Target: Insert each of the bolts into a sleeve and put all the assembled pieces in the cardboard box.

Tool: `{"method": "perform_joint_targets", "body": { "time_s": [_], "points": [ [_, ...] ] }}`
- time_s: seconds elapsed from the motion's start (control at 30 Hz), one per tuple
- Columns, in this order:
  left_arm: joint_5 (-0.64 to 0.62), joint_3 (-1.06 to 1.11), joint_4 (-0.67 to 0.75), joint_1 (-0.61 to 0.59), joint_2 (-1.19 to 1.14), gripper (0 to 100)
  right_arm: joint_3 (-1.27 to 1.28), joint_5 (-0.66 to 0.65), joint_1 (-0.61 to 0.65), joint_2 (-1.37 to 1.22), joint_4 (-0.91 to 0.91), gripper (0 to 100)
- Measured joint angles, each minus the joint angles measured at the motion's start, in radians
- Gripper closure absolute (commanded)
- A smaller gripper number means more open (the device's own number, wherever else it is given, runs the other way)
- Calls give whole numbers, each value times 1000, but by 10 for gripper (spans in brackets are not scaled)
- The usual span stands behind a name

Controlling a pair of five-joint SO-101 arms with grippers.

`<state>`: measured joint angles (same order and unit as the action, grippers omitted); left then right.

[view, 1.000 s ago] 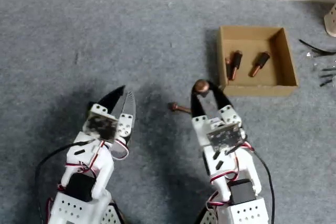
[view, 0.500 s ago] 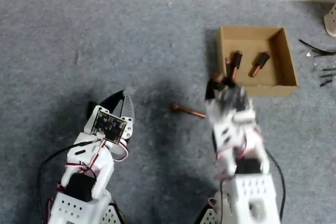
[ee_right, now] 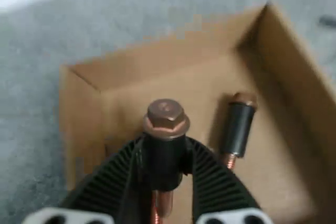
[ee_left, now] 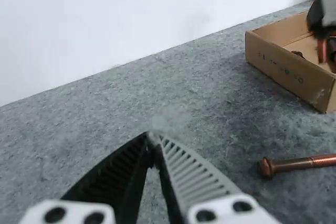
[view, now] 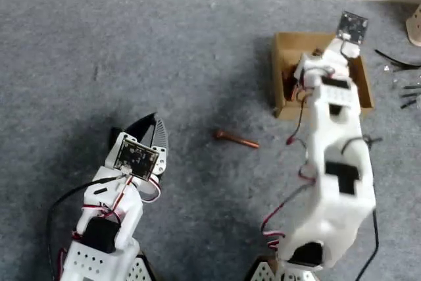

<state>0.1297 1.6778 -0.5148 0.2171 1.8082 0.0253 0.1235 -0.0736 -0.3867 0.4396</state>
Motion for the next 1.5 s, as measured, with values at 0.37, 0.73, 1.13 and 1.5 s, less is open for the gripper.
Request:
{"method": "perform_joint_targets", "body": {
  "time_s": [0.37, 0.73, 1.13, 1.5],
  "points": [
    [2, 0, 0, 0, 0, 993, -580, -68, 52, -180, 583, 749],
    [2, 0, 0, -11, 0, 993, -830, -146, 272, -180, 1089, 749],
    [-20, 0, 0, -44, 0, 993, -470, -468, 508, -183, 1168, 765],
    [-20, 0, 0, -44, 0, 993, -135, -629, 528, -158, 905, 801]
  ]
}}
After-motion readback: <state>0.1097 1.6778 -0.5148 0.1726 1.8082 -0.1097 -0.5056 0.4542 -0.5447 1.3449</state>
